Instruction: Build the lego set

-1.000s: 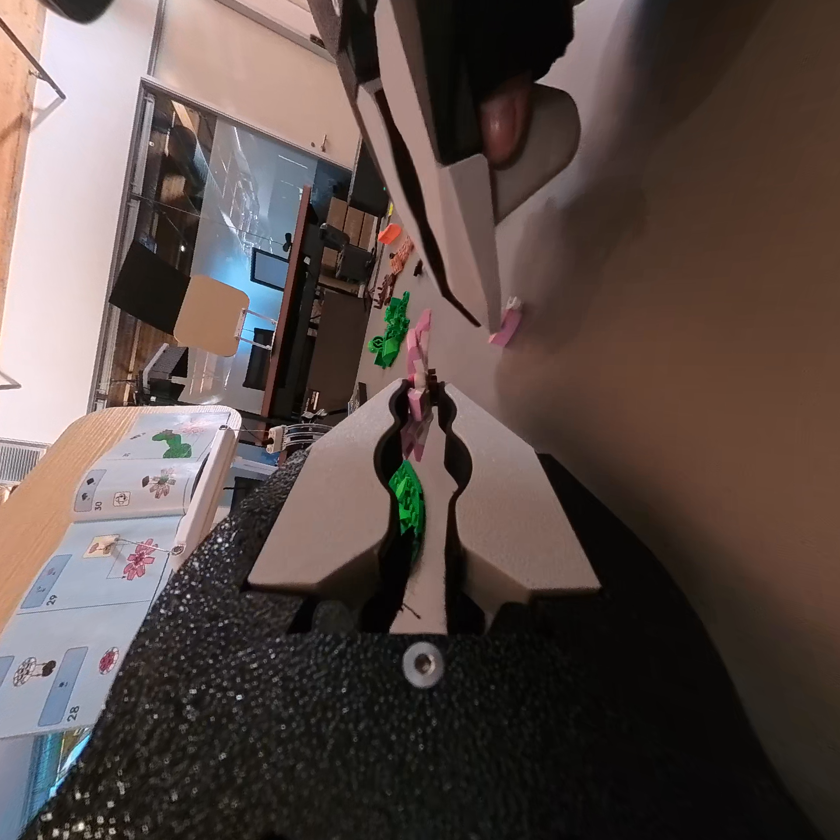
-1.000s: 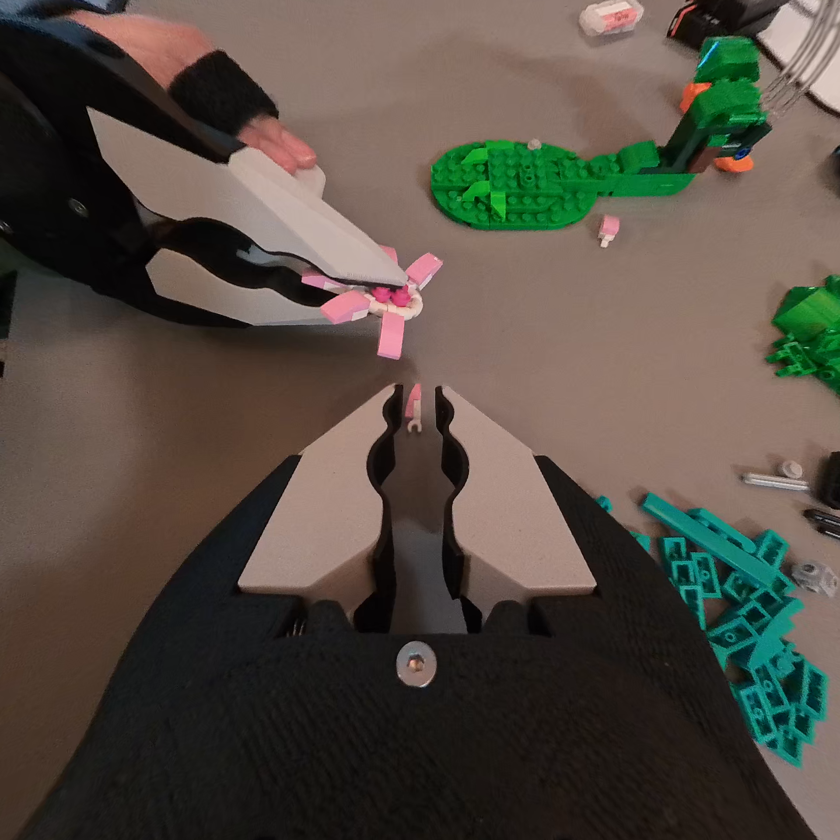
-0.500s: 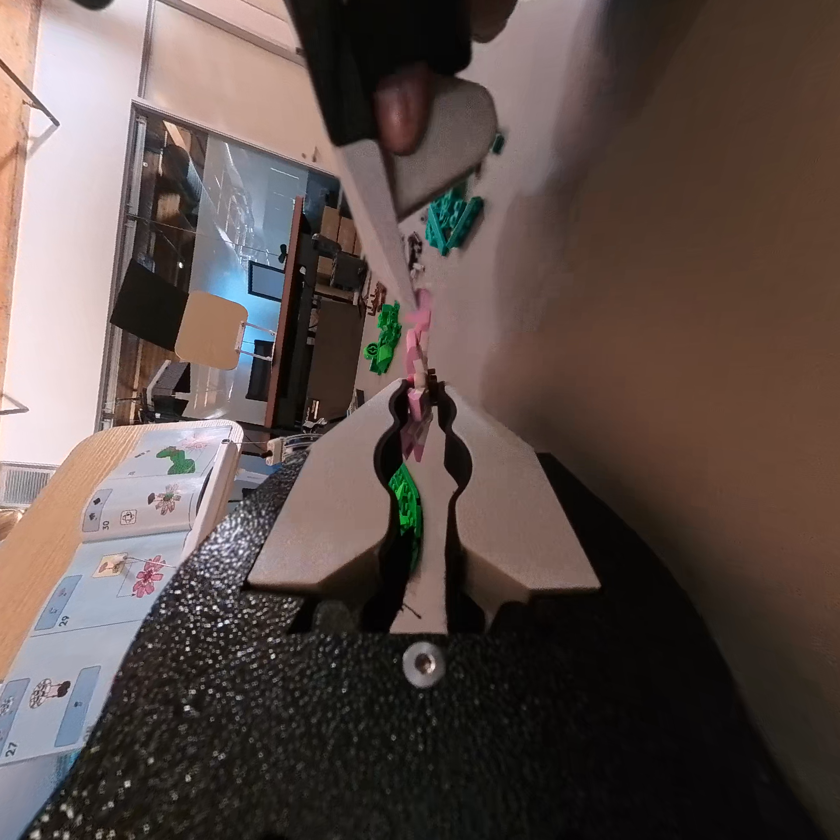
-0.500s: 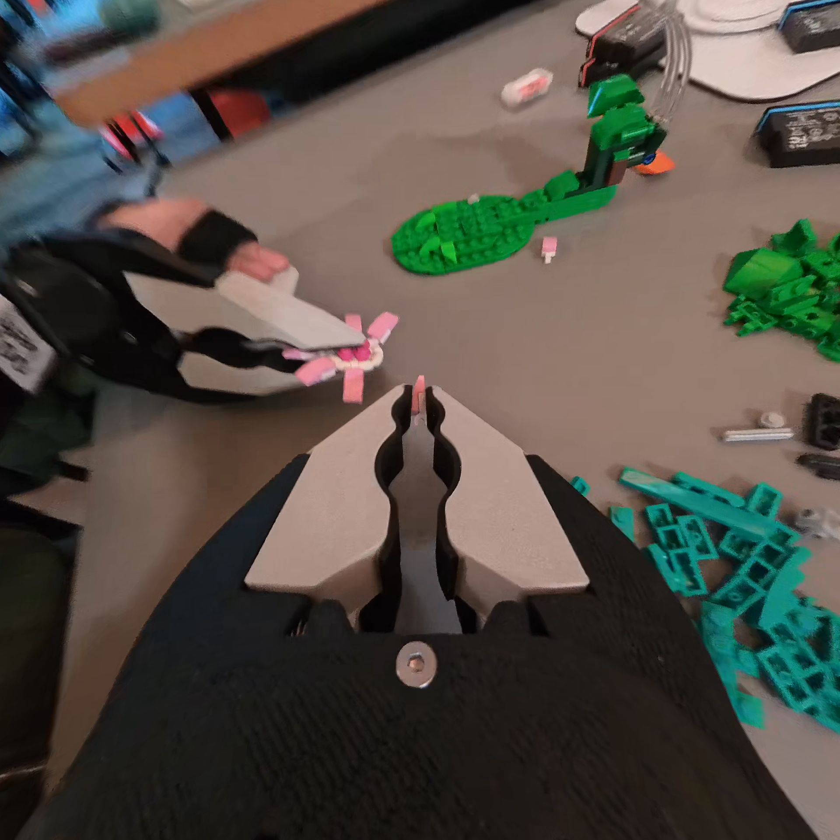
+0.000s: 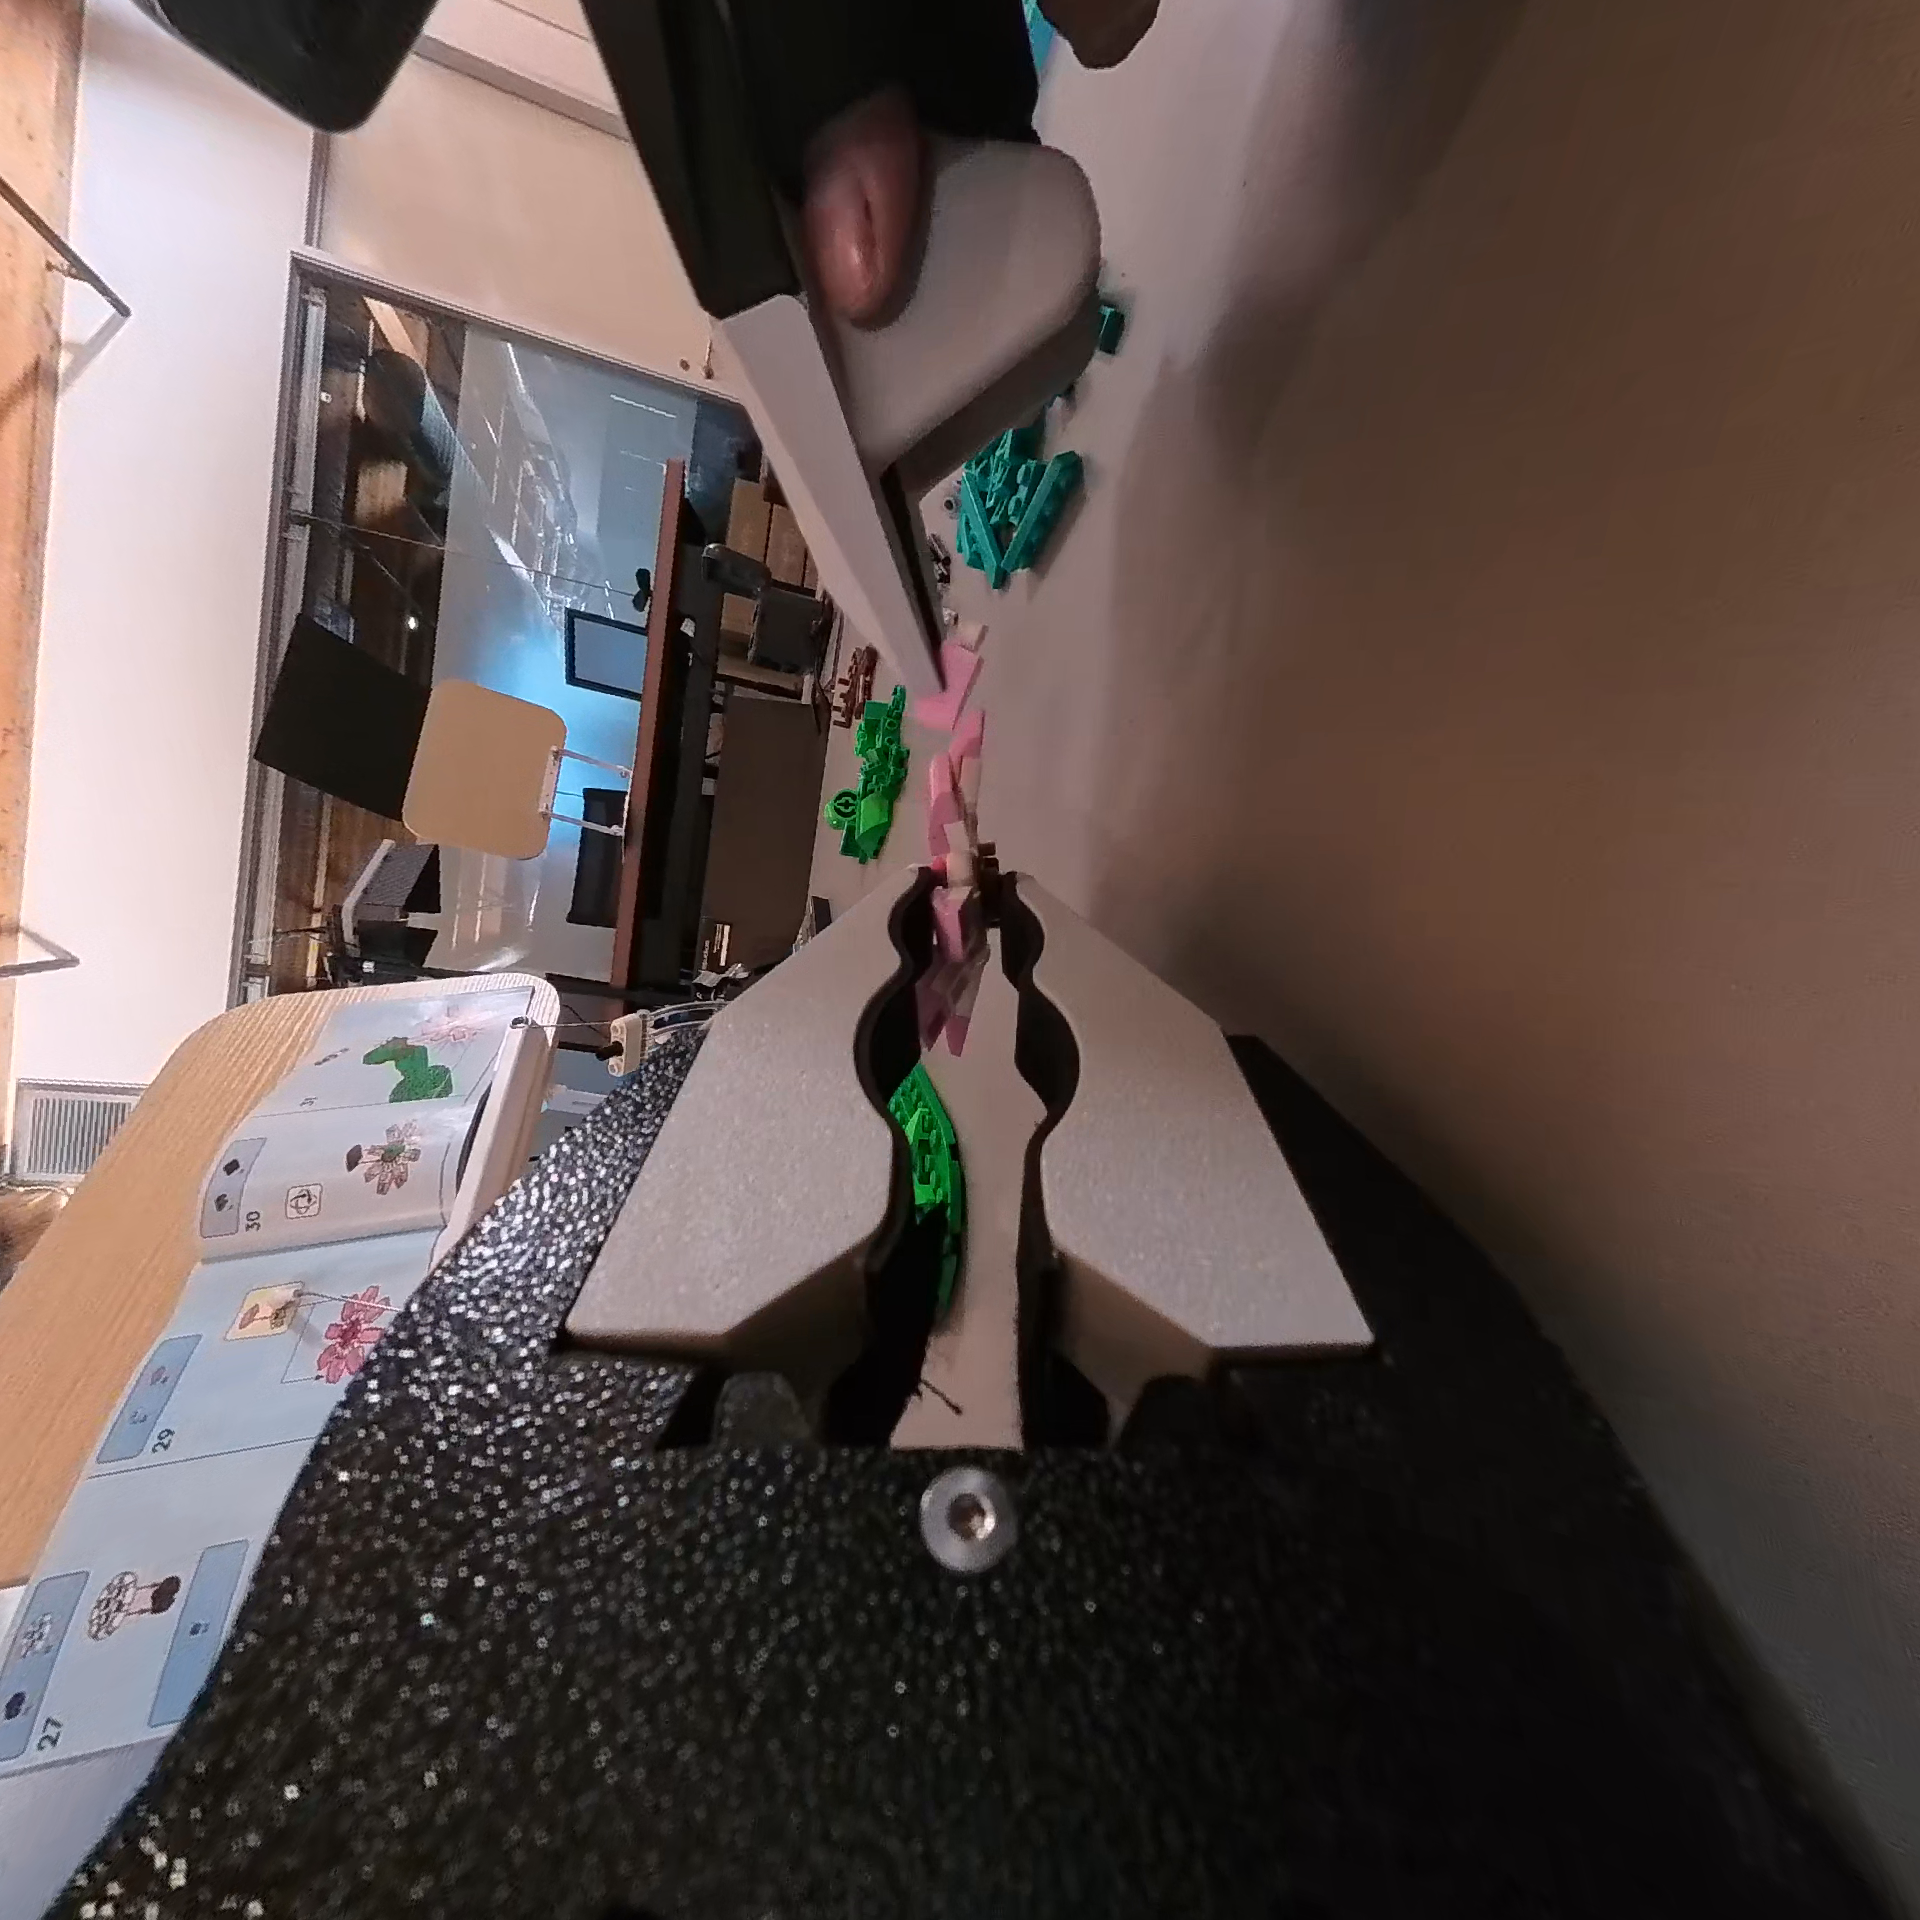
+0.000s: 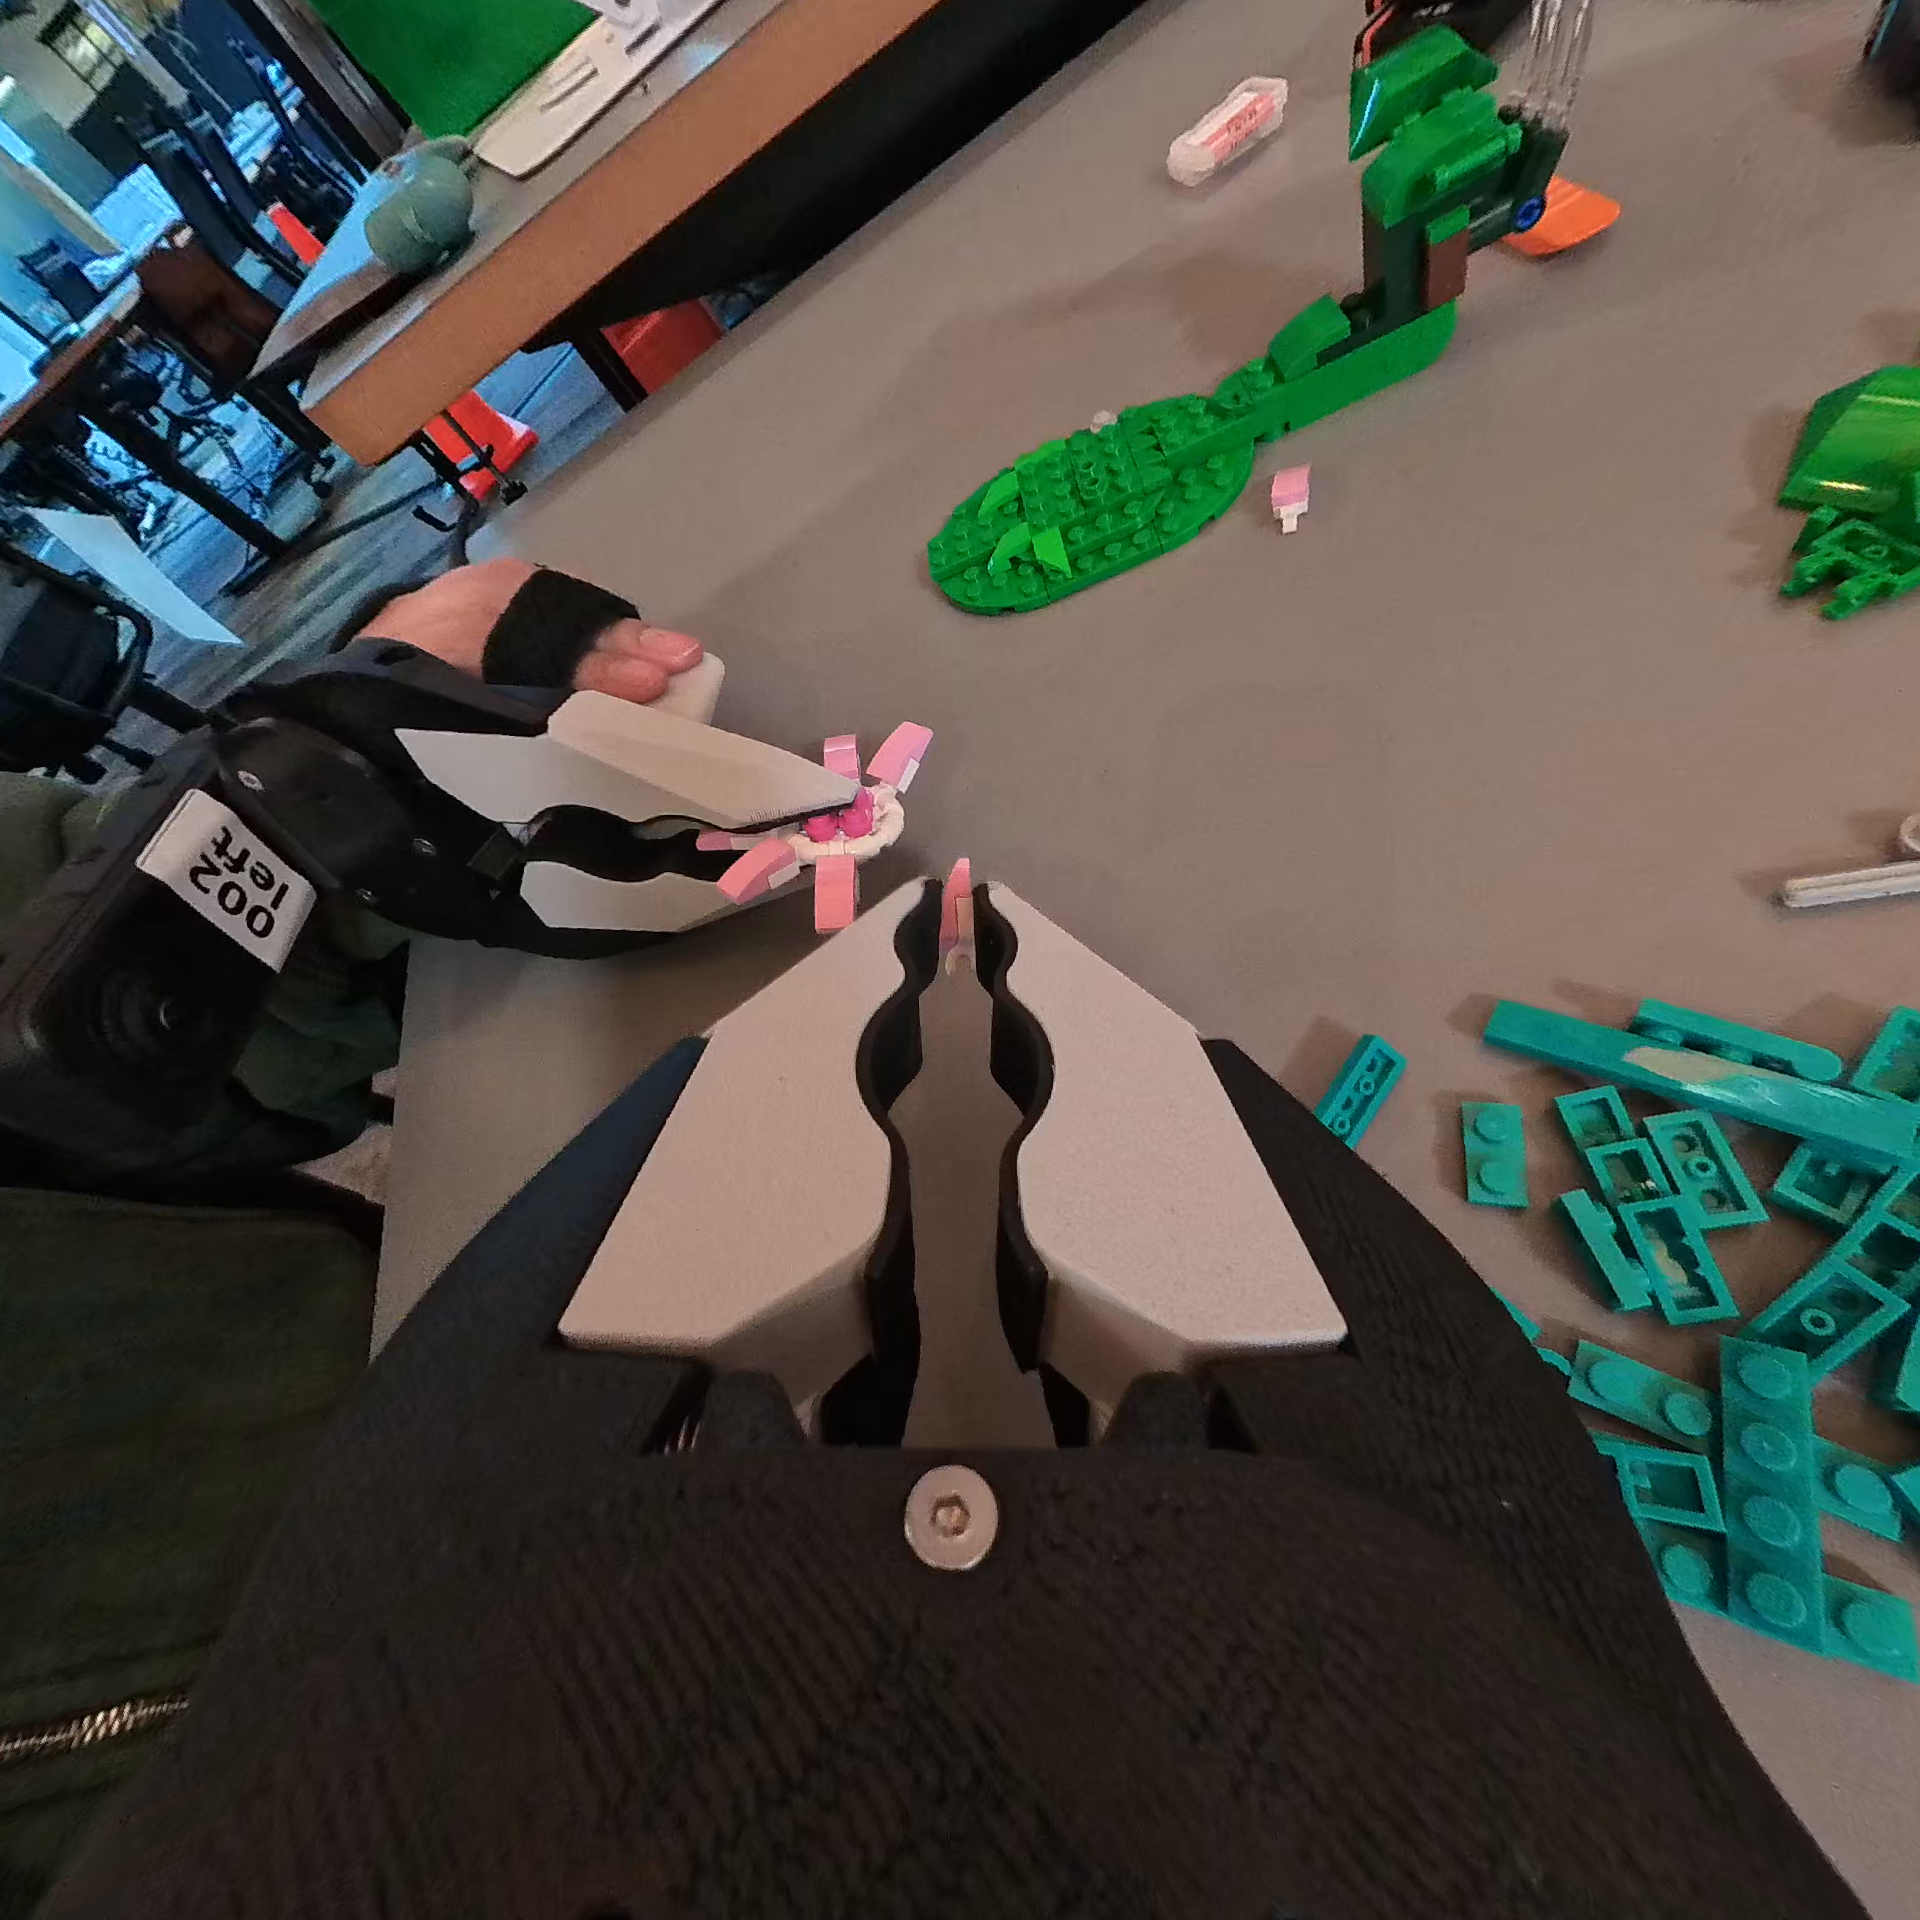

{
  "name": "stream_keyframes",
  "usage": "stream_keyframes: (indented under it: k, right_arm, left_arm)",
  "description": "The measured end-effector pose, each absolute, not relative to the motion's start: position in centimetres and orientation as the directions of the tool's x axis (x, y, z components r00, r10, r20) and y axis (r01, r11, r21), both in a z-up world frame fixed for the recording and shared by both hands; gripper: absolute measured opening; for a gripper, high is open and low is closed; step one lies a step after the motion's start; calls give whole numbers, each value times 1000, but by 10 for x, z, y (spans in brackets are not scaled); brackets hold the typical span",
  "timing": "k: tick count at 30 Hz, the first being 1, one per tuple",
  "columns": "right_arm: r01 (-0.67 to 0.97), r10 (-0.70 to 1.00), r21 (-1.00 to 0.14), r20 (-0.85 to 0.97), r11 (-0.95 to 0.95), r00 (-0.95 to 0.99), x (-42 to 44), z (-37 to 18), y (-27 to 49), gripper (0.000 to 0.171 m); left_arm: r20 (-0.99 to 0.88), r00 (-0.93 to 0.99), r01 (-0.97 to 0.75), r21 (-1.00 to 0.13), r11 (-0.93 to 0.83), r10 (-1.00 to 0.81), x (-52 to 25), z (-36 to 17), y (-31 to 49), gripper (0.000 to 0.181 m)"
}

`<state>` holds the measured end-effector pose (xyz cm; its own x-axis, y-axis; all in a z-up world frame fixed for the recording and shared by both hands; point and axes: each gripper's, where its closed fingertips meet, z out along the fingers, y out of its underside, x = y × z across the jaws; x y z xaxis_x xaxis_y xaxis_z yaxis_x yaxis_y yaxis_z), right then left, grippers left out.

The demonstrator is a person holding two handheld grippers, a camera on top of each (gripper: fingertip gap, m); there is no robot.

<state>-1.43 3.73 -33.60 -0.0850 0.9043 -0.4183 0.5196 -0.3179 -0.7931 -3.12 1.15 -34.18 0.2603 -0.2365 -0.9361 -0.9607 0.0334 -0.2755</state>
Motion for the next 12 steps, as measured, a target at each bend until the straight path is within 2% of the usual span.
stream_keyframes:
  k: [12]
  right_arm:
    - [606, 929, -759, -360, -237, -87, -10, -352, 32, 4]
  left_arm:
    - [-944, 238, -966, -255, 50, -227, -28, -340, 11, 9]
